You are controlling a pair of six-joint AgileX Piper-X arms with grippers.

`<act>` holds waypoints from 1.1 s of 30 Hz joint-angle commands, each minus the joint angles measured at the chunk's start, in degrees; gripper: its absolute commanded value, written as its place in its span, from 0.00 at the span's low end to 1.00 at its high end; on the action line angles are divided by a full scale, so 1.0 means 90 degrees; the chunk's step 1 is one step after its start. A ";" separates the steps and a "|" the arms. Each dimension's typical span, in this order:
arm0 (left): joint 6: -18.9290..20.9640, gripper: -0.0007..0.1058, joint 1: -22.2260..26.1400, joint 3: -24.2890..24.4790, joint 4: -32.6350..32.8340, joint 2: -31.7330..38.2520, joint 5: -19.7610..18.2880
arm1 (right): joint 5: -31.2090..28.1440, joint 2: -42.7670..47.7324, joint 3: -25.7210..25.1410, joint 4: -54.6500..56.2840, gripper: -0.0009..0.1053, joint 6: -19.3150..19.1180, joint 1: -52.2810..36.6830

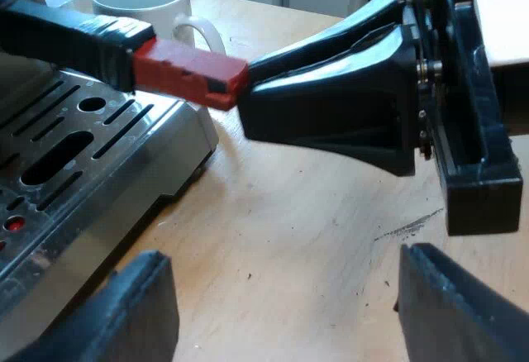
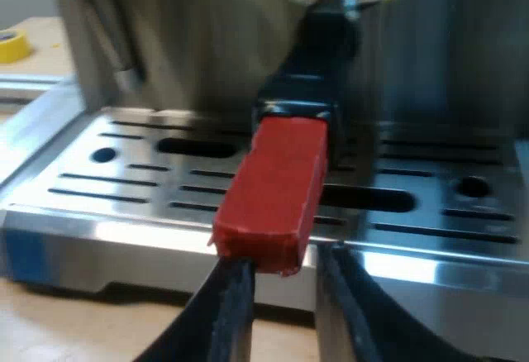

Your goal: Grind coffee beans and then tamp

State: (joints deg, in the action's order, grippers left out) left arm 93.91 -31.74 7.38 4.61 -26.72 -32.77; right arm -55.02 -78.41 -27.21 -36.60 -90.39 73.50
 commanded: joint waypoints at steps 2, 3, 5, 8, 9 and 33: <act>0.0063 0.57 -0.0027 0.0013 -0.0090 -0.0003 -0.0057 | -0.0180 0.0008 -0.0151 -0.0122 0.22 -0.0123 -0.0355; 0.0063 0.57 -0.0027 0.0013 -0.0090 -0.0003 -0.0057 | -0.0160 0.0008 -0.0168 -0.0122 0.22 -0.0123 -0.0399; 0.0063 0.57 -0.0027 0.0013 -0.0090 -0.0003 -0.0057 | -0.0146 0.0008 -0.0206 -0.0122 0.22 -0.0123 -0.0501; 0.0063 0.57 -0.0027 0.0013 -0.0090 -0.0003 -0.0057 | -0.0146 0.0008 -0.0282 -0.0122 0.22 -0.0138 -0.0626; 0.0063 0.57 -0.0027 0.0013 -0.0090 -0.0003 -0.0057 | -0.0146 0.0008 -0.0290 -0.0122 0.22 -0.0150 -0.0656; 0.0063 0.57 -0.0027 0.0013 -0.0090 -0.0003 -0.0057 | -0.0762 0.0008 -0.0300 0.1635 0.22 -0.0072 0.0376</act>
State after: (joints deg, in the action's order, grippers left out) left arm 93.91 -31.74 7.38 4.61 -26.72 -32.77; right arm -60.46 -78.41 -29.74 -22.59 -91.24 76.79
